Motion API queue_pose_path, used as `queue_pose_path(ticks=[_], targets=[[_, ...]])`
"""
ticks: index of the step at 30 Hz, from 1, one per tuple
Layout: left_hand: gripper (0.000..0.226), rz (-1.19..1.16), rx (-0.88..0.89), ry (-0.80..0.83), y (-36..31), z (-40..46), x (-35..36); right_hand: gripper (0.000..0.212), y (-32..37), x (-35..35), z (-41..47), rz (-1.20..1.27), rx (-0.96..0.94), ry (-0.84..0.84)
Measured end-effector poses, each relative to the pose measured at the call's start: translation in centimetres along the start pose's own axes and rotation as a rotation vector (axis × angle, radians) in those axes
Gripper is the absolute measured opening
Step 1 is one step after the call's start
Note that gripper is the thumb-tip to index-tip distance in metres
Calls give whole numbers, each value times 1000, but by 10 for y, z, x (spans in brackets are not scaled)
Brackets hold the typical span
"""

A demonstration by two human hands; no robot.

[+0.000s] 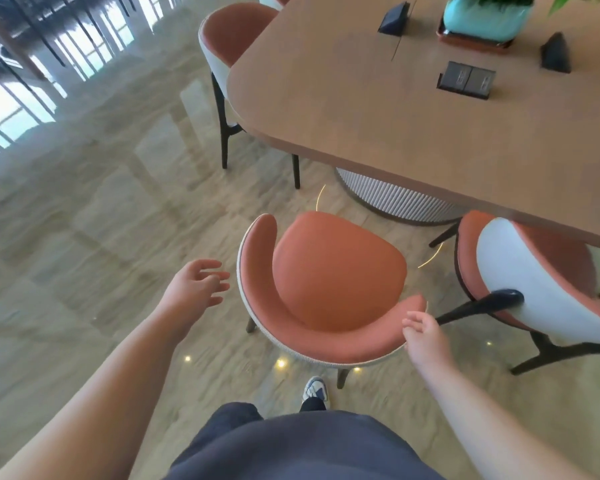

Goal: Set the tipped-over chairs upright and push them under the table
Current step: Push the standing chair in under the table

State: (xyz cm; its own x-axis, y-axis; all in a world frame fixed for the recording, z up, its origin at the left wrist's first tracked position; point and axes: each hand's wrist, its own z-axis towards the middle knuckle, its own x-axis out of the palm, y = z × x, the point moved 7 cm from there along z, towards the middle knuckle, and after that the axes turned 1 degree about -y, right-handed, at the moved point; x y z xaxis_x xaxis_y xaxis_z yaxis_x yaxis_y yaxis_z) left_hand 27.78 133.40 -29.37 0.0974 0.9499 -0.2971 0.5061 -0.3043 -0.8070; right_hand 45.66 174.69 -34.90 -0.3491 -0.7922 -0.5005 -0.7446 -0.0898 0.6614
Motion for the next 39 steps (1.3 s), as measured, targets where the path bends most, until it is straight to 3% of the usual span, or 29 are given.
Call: queue_pose_path(ticks=[6, 13, 17, 21, 22, 24, 26, 35, 39], targets=[[30, 56, -68, 55, -4, 75, 6, 37, 8, 21, 19, 18, 106, -95], [43, 247, -181, 239, -7, 173, 23, 43, 5, 39, 27, 95, 272, -277], [64, 379, -241, 302, -7, 221, 44, 60, -8, 48, 38, 21, 372, -340], [89, 460, -304, 363, 3, 254, 73, 77, -30, 52, 63, 121, 543, -408], [85, 441, -336, 380, 8, 261, 81, 80, -37, 53, 72, 140, 597, -407], [50, 445, -377, 419, 17, 271, 100, 82, -50, 54, 90, 163, 668, -391], [33, 493, -373, 409, 23, 281, 114, 85, -59, 49, 104, 159, 698, -394], [61, 492, -449, 224, 52, 321, 136, 85, -90, 37, 141, 171, 742, -308], [53, 567, -394, 191, 52, 326, 134, 69, -101, 41, 144, 330, 773, -217]])
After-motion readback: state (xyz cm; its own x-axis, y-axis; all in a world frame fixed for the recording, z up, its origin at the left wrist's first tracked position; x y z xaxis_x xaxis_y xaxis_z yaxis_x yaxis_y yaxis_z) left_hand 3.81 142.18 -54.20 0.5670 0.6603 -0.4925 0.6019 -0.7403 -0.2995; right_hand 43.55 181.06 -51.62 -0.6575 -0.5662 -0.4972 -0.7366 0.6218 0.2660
